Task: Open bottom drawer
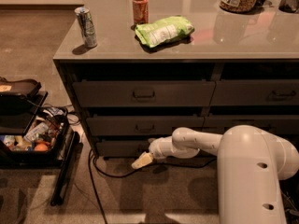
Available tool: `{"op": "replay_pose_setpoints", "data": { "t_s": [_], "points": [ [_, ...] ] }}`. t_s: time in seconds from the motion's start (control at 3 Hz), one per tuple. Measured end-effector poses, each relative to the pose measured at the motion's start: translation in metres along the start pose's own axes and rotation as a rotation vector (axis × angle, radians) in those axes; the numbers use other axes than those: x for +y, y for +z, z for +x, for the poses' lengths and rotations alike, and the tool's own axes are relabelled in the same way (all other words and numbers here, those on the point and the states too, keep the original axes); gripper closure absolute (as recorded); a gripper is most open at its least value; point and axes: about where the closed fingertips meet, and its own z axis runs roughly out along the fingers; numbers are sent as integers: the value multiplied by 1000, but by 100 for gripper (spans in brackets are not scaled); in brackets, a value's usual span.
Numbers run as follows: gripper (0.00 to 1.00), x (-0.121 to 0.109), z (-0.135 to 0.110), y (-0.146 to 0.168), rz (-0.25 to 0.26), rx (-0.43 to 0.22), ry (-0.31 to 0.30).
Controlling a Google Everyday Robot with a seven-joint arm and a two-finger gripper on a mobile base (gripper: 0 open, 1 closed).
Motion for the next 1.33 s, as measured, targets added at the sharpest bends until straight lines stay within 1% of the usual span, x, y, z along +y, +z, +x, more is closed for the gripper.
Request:
{"op": "replay_pose_setpoints", "data": {
  "t_s": [0.33,0.67,1.0,1.33],
  "points": [
    [0,-4,6,19,28,13,8],
    [0,-7,6,25,29,6,10],
    [0,-27,12,48,51,11,40],
    [0,-40,16,67,116,15,57]
  ]
}}
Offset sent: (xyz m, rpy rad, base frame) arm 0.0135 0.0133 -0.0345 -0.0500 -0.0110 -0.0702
